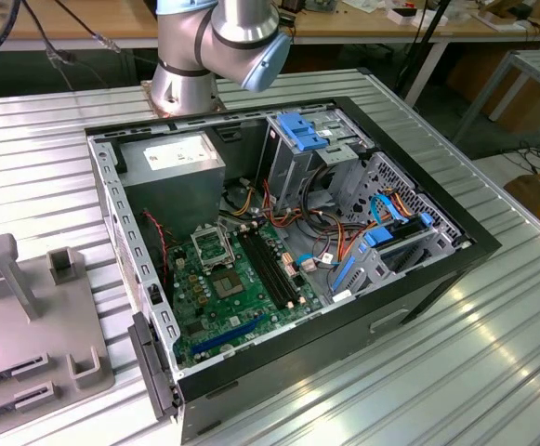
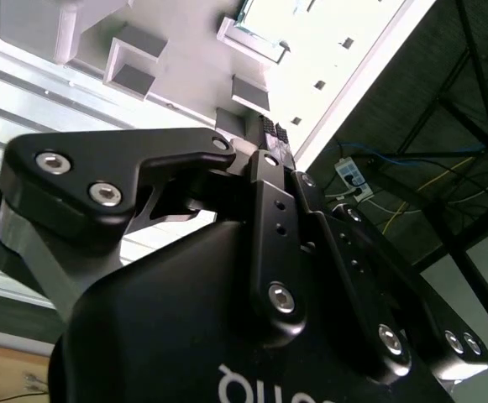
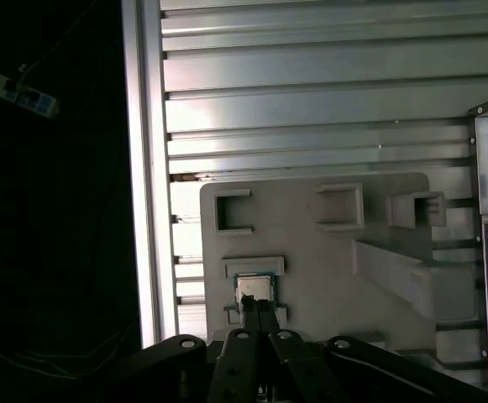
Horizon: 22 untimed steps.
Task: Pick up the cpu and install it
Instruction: 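Pick up the cpu and move it towards the insertion slot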
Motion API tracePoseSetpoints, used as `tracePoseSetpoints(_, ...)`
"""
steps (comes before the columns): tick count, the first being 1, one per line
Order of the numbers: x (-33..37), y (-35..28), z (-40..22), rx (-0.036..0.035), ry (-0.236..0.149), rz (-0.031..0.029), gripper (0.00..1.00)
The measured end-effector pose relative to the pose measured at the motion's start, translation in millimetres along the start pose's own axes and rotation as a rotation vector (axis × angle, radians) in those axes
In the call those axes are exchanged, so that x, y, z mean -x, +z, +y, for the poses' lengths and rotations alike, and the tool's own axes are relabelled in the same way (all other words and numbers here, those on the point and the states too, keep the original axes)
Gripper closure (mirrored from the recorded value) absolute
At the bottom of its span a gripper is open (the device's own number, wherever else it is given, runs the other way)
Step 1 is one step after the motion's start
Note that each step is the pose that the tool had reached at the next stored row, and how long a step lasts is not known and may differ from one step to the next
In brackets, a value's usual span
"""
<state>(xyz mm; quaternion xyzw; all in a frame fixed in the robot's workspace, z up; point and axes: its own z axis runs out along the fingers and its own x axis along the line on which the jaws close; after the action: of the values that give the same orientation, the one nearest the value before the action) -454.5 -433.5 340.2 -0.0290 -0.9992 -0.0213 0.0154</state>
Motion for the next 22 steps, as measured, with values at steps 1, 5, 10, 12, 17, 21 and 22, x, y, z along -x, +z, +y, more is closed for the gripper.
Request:
tracePoseSetpoints(1,0.0,0.0,0.0,0.0,0.0,0.0001,0.87)
tracePoseSetpoints(5,-0.1,0.0,0.0,0.0,0.0,0.0001,0.87)
tracePoseSetpoints(10,-0.3,0.0,0.0,0.0,0.0,0.0,0.79)
tracePoseSetpoints(12,-0.3,0.0,0.0,0.0,0.0,0.0,0.78)
tracePoseSetpoints(17,-0.4,0.0,0.0,-0.0001,0.0,0.0001,0.59)
tracePoseSetpoints(21,-0.4,0.1,0.0,0.0,0.0,0.0,0.47)
tracePoseSetpoints(22,-0.4,0.1,0.0,0.0,0.0,0.0,0.47)
